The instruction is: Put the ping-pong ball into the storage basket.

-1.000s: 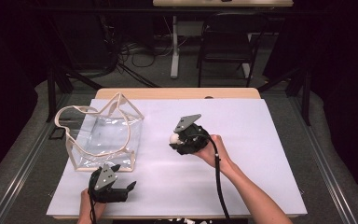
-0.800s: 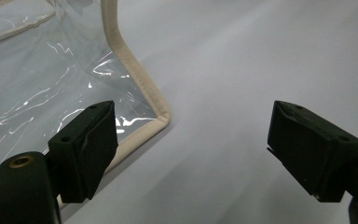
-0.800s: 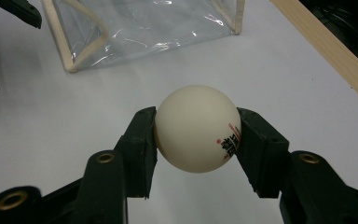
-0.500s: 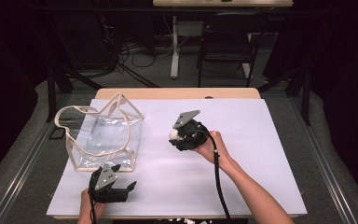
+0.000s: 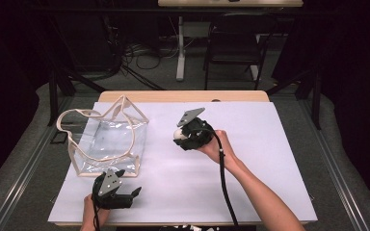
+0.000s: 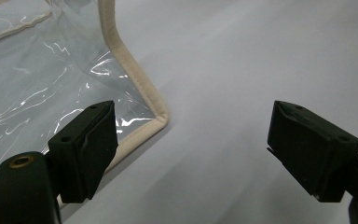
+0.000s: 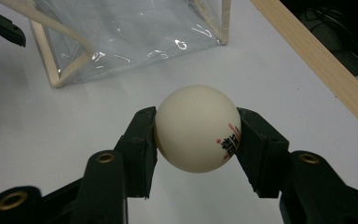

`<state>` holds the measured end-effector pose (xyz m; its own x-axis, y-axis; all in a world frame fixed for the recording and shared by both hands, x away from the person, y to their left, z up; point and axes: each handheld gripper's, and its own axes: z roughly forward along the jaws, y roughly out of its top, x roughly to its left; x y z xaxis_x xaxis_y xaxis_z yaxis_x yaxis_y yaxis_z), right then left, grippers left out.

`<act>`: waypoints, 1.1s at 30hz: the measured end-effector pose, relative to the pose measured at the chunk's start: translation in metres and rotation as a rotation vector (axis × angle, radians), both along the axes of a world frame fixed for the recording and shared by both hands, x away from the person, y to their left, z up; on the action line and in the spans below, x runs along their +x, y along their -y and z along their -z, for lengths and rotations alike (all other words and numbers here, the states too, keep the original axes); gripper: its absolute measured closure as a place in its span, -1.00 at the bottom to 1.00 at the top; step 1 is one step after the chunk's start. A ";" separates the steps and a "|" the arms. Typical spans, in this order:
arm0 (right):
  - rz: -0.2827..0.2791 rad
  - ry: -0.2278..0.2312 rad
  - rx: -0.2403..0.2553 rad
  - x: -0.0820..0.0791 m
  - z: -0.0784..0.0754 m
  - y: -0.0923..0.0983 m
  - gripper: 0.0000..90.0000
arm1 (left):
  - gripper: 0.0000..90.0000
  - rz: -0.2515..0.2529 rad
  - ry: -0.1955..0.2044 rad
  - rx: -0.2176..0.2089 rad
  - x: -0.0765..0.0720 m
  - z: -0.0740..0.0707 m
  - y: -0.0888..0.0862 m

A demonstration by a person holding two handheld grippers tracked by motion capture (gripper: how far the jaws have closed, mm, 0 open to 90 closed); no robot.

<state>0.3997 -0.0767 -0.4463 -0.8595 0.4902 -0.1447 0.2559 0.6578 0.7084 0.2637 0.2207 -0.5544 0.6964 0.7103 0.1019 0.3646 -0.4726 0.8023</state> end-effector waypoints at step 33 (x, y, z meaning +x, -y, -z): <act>-0.015 0.024 -0.027 0.019 -0.018 -0.023 0.13 | -0.64 0.003 0.000 0.000 0.000 0.000 0.000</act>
<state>0.4184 -0.0538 -0.4288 -0.8627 0.4732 -0.1784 0.2294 0.6805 0.6959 0.2636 0.2208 -0.5544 0.6983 0.7085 0.1019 0.3637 -0.4738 0.8020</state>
